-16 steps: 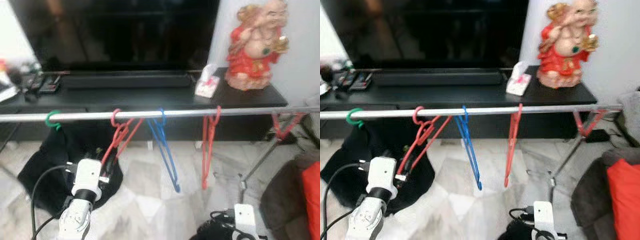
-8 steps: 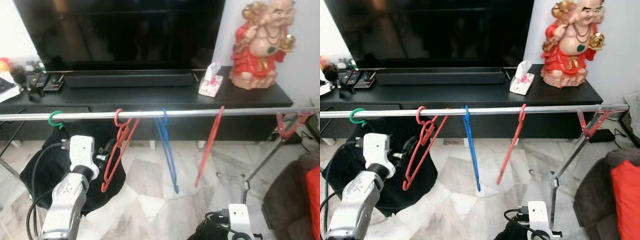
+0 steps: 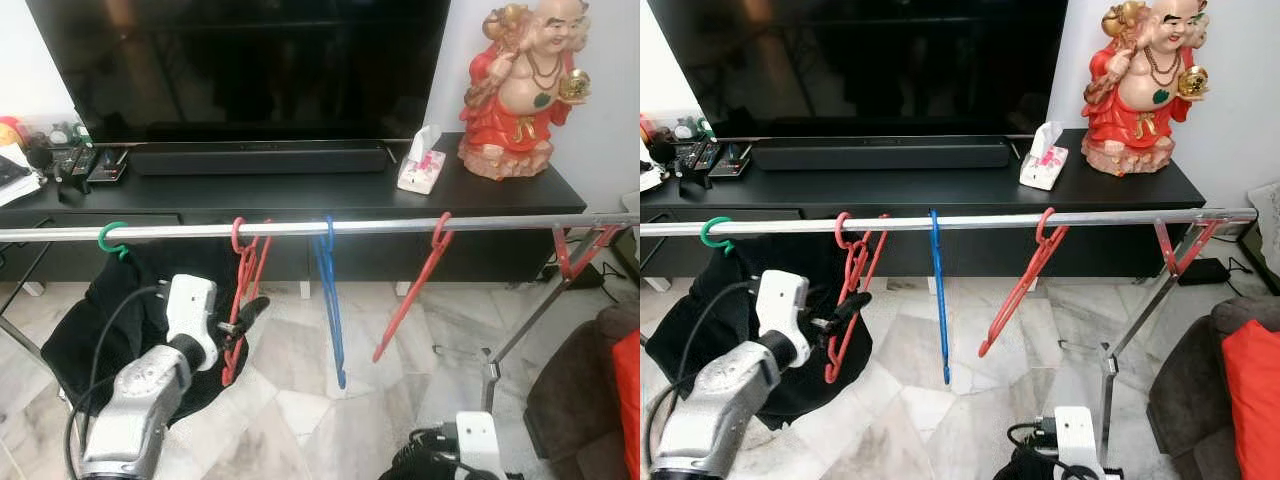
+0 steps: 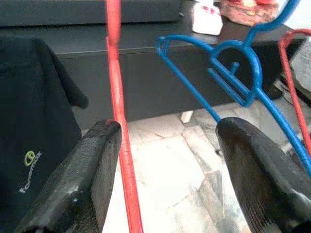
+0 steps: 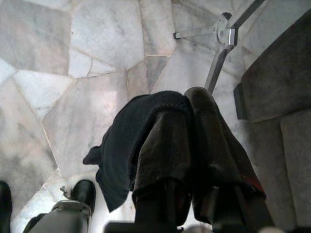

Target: Hang hanger

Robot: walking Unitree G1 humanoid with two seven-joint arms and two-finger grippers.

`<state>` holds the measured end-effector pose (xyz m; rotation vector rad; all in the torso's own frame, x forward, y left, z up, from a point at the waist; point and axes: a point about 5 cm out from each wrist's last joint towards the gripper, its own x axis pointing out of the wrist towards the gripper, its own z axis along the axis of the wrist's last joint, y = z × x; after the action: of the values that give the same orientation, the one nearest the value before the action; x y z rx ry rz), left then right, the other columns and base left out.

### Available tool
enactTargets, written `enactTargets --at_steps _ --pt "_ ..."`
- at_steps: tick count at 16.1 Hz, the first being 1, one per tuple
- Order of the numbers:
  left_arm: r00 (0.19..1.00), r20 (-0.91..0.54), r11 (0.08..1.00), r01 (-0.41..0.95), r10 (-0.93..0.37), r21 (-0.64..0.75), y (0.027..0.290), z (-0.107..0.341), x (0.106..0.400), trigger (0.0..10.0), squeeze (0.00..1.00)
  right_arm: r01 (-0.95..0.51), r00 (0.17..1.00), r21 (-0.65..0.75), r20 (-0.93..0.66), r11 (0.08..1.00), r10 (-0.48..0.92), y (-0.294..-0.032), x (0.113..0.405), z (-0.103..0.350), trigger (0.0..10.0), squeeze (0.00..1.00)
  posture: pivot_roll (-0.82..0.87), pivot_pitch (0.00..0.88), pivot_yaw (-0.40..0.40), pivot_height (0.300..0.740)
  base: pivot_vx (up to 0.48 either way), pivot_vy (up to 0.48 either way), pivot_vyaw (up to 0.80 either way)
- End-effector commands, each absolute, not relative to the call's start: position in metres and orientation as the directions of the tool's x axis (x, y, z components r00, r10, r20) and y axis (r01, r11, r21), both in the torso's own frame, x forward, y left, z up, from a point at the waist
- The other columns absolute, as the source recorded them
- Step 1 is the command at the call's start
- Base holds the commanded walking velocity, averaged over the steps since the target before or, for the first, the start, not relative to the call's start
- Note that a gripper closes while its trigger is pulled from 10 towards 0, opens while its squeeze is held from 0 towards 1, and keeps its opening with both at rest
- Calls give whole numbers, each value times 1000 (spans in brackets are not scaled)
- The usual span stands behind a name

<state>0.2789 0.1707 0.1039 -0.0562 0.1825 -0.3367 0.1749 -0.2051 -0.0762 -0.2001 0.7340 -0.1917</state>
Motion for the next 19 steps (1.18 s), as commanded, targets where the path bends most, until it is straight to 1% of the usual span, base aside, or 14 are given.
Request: enactTargets --at_steps 1,3,4,5,8,9,10,12,13,15,16,17,18,19 --pt "946 -202 968 243 -252 -67 174 102 287 10000 0 101 725 -244 -645 964 -239 -204 175 -76 10000 0 -25 0 -1 740 0 0 0" --pt "956 -241 986 165 -169 -36 173 97 298 10000 0 100 723 -243 -648 965 -238 -204 175 -77 10000 0 -27 0 -1 740 0 0 0" --pt "965 -233 992 110 -123 -68 169 97 308 10000 0 100 721 -242 -651 965 -238 -204 175 -77 10000 0 -37 0 -1 740 0 0 0" --pt "967 -218 989 113 -131 -93 161 98 315 10000 0 101 721 -242 -651 965 -238 -205 175 -77 10000 0 -42 0 3 740 0 0 0" --pt "955 -234 982 160 -179 -98 147 94 325 10000 0 101 719 -242 -653 965 -239 -205 176 -77 10000 0 -54 0 3 740 0 0 0" --pt "956 -238 984 157 -174 -86 144 93 331 10000 0 106 717 -241 -653 965 -242 -205 176 -77 10000 0 -55 0 1 740 0 0 0" --pt "962 -239 990 120 -135 -76 148 93 338 10000 0 102 716 -242 -656 965 -240 -204 175 -77 10000 0 -64 0 2 740 0 0 0" --pt "965 -243 996 92 -94 -18 150 93 343 10000 0 102 713 -241 -658 965 -240 -205 175 -77 10000 0 -61 0 1 740 0 0 0" --pt "966 -253 999 43 -43 -6 154 92 346 10000 0 102 713 -241 -659 965 -240 -205 174 -77 10000 0 -60 0 1 740 0 0 0" --pt "967 -255 1000 6 -5 4 152 90 349 10000 0 105 708 -242 -663 965 -243 -207 173 -78 10000 0 -62 0 0 740 0 0 0" --pt "964 -267 1000 15 -16 -3 149 85 349 4431 0 102 708 -241 -664 965 -241 -207 173 -78 10000 0 -64 0 0 740 0 0 0" --pt "960 -277 999 32 -30 2 148 82 349 3451 0 103 707 -241 -665 965 -241 -208 173 -78 10000 0 -67 0 2 740 0 0 0" --pt "959 -282 999 37 -33 9 148 78 349 196 0 104 707 -241 -664 965 -242 -208 173 -78 10000 0 -74 0 3 740 0 0 0" --pt "959 -281 1000 24 -23 0 149 77 349 0 0 106 707 -241 -664 965 -243 -208 172 -78 10000 0 -73 0 3 740 0 0 0"
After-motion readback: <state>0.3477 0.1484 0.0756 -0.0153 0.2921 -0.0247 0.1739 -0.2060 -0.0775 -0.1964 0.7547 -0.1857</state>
